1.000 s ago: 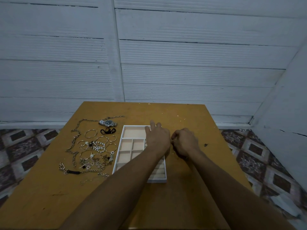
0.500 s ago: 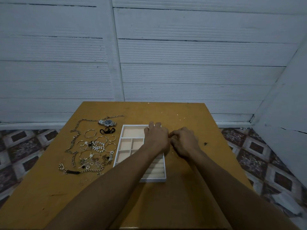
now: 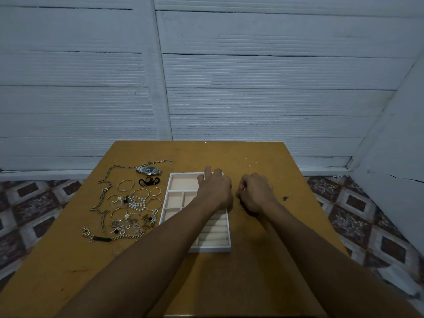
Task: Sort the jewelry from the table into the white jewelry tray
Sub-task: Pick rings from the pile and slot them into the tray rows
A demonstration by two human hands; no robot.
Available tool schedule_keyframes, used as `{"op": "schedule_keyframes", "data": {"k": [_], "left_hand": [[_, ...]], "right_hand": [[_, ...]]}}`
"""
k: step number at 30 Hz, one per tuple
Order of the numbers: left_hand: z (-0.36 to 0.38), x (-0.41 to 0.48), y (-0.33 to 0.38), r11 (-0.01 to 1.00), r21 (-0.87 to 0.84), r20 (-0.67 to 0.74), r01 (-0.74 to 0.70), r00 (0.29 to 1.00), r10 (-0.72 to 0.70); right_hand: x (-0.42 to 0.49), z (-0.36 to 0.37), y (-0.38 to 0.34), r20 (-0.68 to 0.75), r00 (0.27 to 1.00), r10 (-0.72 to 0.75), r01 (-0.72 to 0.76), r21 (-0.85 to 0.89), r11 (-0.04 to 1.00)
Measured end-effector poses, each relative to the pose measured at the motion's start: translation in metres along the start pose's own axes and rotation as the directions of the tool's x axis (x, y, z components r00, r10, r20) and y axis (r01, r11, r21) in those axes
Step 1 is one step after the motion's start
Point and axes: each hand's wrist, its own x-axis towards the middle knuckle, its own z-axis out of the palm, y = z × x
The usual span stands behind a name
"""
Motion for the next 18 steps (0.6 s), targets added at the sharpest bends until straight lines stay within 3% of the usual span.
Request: {"op": "schedule_keyframes", "data": {"k": [6,18], "left_hand": [[0.003,0.002,0.011,0.988,0.145,-0.015,0.062,0.998,-0.061],[-0.005,0.002,0.033,0.957,0.272,0.007,0.098,0.995,-0.104]], "right_hand": [[-0.004,-0.023,0.017,-0.055,0.998,0.019,-0.005,0.252,0.968],[-0.015,-0.030,0.037,-0.047,0.999,0.011,0.005,0.321,0.947]]}}
